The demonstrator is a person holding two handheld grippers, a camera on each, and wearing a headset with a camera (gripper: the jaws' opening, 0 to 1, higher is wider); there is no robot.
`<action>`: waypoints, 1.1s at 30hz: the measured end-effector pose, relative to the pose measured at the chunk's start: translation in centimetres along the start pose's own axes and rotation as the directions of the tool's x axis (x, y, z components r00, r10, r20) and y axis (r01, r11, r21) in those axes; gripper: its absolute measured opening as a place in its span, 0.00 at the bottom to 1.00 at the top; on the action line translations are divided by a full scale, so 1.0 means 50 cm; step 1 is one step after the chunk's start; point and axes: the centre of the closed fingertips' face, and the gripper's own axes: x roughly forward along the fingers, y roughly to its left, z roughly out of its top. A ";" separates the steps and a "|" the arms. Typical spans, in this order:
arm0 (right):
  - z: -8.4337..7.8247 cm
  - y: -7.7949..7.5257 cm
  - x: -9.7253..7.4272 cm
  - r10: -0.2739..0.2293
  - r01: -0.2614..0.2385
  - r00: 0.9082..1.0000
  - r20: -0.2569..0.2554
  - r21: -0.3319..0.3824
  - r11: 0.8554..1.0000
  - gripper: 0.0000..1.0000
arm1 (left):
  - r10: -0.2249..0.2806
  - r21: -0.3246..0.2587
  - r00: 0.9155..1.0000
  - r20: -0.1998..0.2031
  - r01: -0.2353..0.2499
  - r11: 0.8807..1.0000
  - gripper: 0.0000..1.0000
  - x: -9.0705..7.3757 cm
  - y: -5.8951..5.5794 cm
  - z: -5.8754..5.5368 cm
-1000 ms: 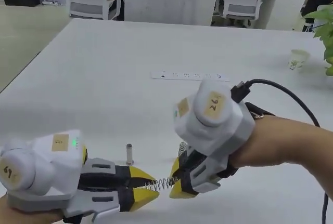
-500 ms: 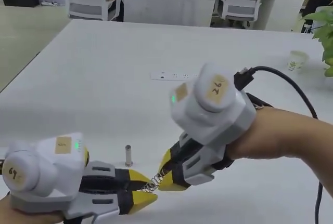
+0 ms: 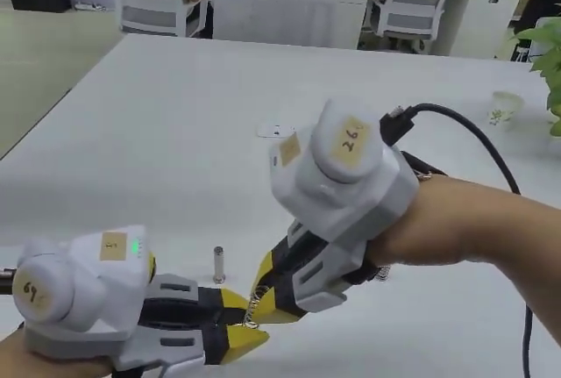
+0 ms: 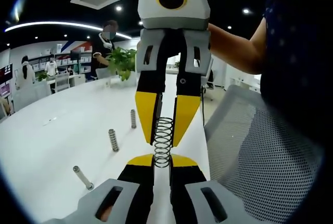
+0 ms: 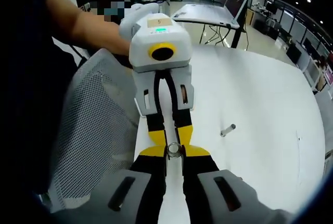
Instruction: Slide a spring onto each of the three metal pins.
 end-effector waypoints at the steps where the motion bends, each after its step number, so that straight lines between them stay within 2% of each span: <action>1: 0.000 0.000 0.000 0.000 0.000 1.000 -0.002 0.000 1.000 0.08 | 0.001 0.000 1.000 0.001 -0.001 1.000 0.02 0.000 0.000 0.000; 10: 0.000 -0.001 0.007 0.004 -0.004 1.000 -0.012 -0.007 1.000 0.08 | 0.004 0.001 1.000 -0.003 -0.004 1.000 0.03 0.000 0.004 -0.007; 19: -0.002 -0.010 0.010 -0.001 0.000 1.000 -0.030 -0.015 1.000 0.08 | 0.018 -0.023 1.000 0.004 -0.018 1.000 0.05 -0.010 0.012 -0.009; 33: -0.014 -0.026 0.011 -0.010 0.009 0.998 -0.060 -0.017 1.000 0.08 | 0.113 -0.076 0.993 0.030 -0.111 0.991 0.23 -0.052 0.040 -0.021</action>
